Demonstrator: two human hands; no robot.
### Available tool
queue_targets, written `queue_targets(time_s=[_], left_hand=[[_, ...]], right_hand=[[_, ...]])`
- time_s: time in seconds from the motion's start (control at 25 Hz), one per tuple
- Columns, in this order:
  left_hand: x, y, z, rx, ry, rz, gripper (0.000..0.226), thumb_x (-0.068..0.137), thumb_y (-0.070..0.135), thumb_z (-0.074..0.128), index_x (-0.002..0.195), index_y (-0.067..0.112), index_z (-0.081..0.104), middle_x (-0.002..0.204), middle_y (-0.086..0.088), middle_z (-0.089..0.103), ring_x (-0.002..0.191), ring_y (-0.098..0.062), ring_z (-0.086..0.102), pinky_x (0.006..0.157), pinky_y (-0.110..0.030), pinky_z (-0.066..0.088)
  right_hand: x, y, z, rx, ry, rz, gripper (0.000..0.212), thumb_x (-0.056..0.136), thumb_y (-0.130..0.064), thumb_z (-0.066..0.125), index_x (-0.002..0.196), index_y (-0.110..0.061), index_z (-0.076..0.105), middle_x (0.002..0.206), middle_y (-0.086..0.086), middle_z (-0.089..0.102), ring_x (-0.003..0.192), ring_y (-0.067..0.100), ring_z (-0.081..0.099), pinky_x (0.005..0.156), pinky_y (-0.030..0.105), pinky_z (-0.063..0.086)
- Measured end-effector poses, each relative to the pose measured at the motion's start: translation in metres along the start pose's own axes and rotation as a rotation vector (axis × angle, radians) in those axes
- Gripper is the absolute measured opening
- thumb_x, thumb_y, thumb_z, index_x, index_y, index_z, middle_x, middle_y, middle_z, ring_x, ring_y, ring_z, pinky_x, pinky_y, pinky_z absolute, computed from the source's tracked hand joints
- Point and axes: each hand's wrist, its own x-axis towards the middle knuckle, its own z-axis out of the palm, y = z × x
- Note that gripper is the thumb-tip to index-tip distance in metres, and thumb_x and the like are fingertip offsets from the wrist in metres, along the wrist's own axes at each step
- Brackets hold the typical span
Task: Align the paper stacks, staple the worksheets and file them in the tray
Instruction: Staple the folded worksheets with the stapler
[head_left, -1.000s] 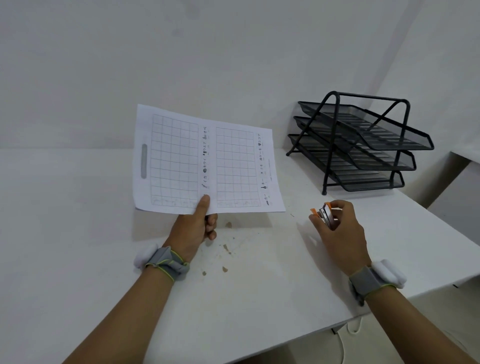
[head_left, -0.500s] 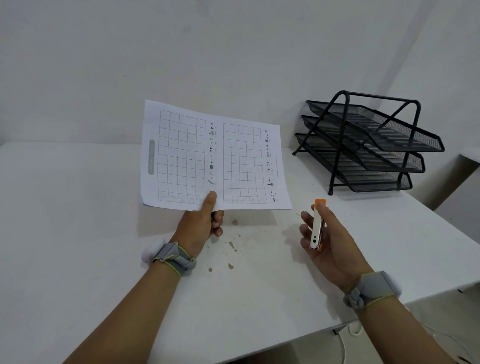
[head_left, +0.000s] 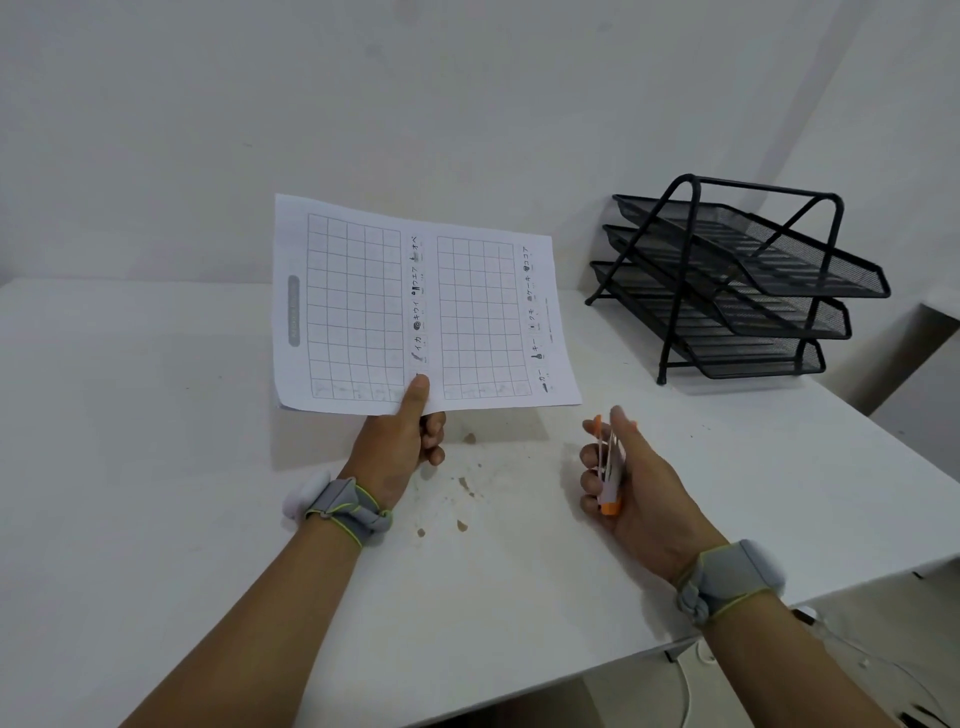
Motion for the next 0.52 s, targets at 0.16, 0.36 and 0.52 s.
queue_targets(time_s=[0.16,0.36,0.52], left_hand=[[0.0,0.0,0.0,0.007,0.001,0.004,0.03,0.102,0.035,0.043,0.096,0.01,0.059,0.051,0.005,0.043,0.045,-0.009,0.036,0.04,-0.023,0.039],[-0.002,0.0,-0.001,0.012,0.01,0.025,0.032,0.102,0.037,0.043,0.093,0.011,0.06,0.052,0.004,0.043,0.045,-0.01,0.036,0.041,-0.024,0.039],[-0.004,0.001,-0.001,0.027,0.004,0.033,0.037,0.101,0.04,0.045,0.075,0.016,0.056,0.053,0.003,0.043,0.046,-0.011,0.037,0.043,-0.026,0.04]], right_hand=[[-0.002,-0.003,0.005,-0.006,-0.072,0.035,0.052,0.102,-0.046,0.033,0.124,-0.009,0.064,0.082,0.006,0.057,0.06,0.019,0.049,0.058,0.032,0.039],[-0.003,0.0,0.016,-0.129,-0.049,0.002,0.045,0.104,-0.04,0.04,0.125,-0.009,0.063,0.092,0.006,0.062,0.067,0.017,0.052,0.066,0.031,0.042],[0.002,0.002,0.02,-0.139,-0.05,-0.018,0.045,0.103,-0.042,0.044,0.124,-0.009,0.064,0.097,0.006,0.062,0.069,0.018,0.054,0.064,0.03,0.042]])
